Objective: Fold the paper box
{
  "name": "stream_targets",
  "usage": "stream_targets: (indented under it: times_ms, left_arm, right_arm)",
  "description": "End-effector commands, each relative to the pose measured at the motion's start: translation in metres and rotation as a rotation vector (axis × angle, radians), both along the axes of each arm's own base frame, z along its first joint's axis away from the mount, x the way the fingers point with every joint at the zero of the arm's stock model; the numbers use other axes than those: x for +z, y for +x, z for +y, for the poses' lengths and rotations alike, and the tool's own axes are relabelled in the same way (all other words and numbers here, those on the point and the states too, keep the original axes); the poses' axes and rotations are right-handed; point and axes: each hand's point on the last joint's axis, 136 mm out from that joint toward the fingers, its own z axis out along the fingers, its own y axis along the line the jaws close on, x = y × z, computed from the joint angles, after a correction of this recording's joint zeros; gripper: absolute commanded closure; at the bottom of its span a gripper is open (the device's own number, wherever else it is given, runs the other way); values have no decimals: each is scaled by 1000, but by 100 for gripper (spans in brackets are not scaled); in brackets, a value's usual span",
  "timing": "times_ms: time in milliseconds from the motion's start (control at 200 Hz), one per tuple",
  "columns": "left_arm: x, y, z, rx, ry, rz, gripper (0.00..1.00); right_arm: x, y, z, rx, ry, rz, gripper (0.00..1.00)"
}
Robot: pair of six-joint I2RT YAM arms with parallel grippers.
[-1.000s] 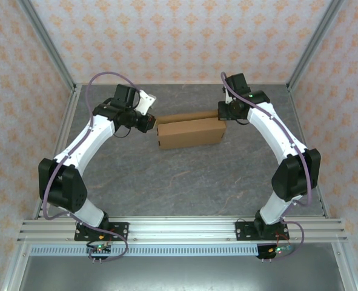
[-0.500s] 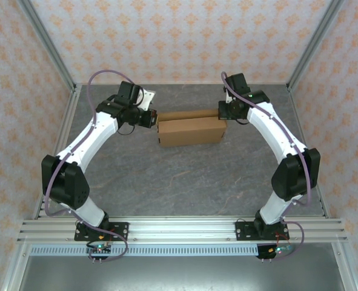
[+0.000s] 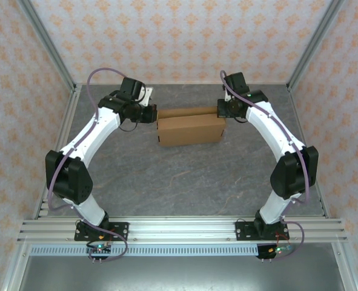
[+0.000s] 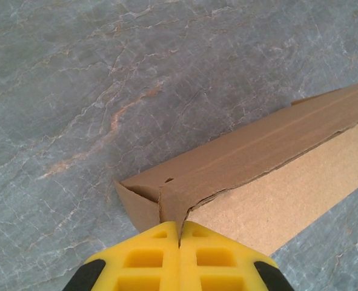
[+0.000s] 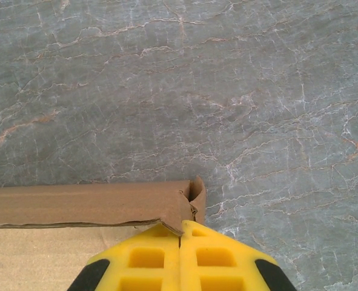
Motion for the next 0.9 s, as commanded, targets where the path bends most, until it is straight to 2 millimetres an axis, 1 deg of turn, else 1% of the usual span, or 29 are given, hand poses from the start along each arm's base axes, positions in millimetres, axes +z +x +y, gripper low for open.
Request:
stream_targets:
  times_ms: [0, 315, 560, 776, 896]
  left_arm:
    - [8, 3, -4, 47, -36, 18, 100]
    - [7, 10, -6, 136, -89, 50, 100]
    - [4, 14, 0, 214, -81, 49, 100]
    - [4, 20, -7, 248, -131, 48, 100]
    - [2, 22, -9, 262, -121, 49, 100]
  right_arm:
    - [-29, -14, 1, 9, -27, 119, 98]
    - [-29, -14, 3, 17, -33, 113, 98]
    - [-29, -14, 3, 13, -33, 108, 98]
    - [-28, -14, 5, 13, -35, 104, 98]
    - [-28, -13, 5, 12, -33, 102, 98]
